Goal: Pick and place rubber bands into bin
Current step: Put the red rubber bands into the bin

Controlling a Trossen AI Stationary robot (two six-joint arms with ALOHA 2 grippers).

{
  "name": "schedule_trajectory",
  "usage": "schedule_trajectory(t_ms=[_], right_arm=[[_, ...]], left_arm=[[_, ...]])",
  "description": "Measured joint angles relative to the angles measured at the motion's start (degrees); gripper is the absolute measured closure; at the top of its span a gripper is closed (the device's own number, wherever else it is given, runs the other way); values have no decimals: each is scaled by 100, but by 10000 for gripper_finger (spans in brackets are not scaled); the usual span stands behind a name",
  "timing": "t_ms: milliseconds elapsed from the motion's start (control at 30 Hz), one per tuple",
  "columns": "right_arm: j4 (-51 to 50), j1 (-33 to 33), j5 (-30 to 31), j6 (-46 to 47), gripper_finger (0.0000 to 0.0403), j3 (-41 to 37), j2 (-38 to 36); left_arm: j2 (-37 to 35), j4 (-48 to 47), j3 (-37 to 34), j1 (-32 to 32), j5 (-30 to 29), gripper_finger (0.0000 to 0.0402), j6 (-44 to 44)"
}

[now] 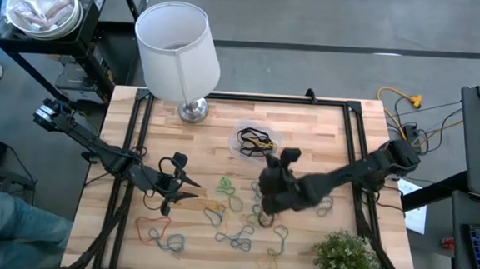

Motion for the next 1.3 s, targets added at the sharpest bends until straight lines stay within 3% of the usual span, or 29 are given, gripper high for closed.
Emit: schedule_trajectory(t_ms=[100, 267, 600, 1100, 1300], right_arm=[[526, -509, -420, -544, 395, 0, -2], [1335, -1366, -1789, -1314, 395, 0, -2], [1527, -2580, -3540, -1159, 394, -80, -4], [1431, -2909, -4273, -878, 390, -354, -4], [1429, -2987, -4666, -729, 340, -354, -4]], left_arm=[[0, -2, 0, 0, 0, 278, -2], [0, -2, -2, 0, 0, 278, 0], [2, -4, -9, 0, 0, 278, -2], [2, -5, -13, 2, 0, 278, -2], [2, -4, -13, 2, 0, 278, -2]])
